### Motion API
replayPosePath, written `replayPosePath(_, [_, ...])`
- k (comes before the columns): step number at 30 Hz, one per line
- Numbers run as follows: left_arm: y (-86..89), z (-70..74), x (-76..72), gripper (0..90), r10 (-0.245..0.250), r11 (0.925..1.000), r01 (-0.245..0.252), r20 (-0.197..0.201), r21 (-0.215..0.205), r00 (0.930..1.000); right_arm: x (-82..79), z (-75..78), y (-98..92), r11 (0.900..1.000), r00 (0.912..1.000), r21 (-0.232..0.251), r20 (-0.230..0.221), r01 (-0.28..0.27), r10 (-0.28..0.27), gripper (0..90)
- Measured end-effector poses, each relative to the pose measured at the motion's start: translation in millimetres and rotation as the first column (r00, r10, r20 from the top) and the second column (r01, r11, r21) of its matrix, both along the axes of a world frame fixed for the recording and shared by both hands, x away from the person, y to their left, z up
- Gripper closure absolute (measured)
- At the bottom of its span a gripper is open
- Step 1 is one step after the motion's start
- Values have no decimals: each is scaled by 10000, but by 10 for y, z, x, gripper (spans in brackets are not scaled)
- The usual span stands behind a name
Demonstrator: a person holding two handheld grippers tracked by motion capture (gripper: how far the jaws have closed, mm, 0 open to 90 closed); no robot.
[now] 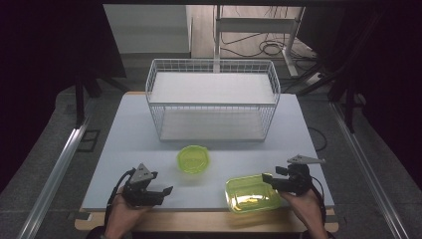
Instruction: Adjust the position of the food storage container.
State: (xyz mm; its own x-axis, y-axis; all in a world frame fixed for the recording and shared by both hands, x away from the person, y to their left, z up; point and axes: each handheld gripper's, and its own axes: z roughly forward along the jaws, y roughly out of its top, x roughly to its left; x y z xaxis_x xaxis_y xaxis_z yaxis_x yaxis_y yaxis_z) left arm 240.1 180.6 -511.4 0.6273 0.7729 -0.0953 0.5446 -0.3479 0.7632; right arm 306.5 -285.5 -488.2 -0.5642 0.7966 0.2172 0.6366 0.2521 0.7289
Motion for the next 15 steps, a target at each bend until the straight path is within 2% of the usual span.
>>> replayPosePath(3, [-31,38,-1,390,-193,9990,189,-96,-402,9998,5,-4,3,10000,10000,2,42,-52,52,299])
replayPosePath(9, [-122,103,19,576,-252,9978,238,-219,-615,9994,-5,-1,25,9999,9998,-47,155,-118,118,302])
replayPosePath(13, [-234,196,56,691,-555,9943,536,-190,-922,9983,-10,7,26,9999,9996,-55,252,-96,97,302])
replayPosePath(15, [-292,217,81,760,-718,9933,697,-197,-918,9972,-11,11,23,10000,9995,-38,298,-48,49,302])
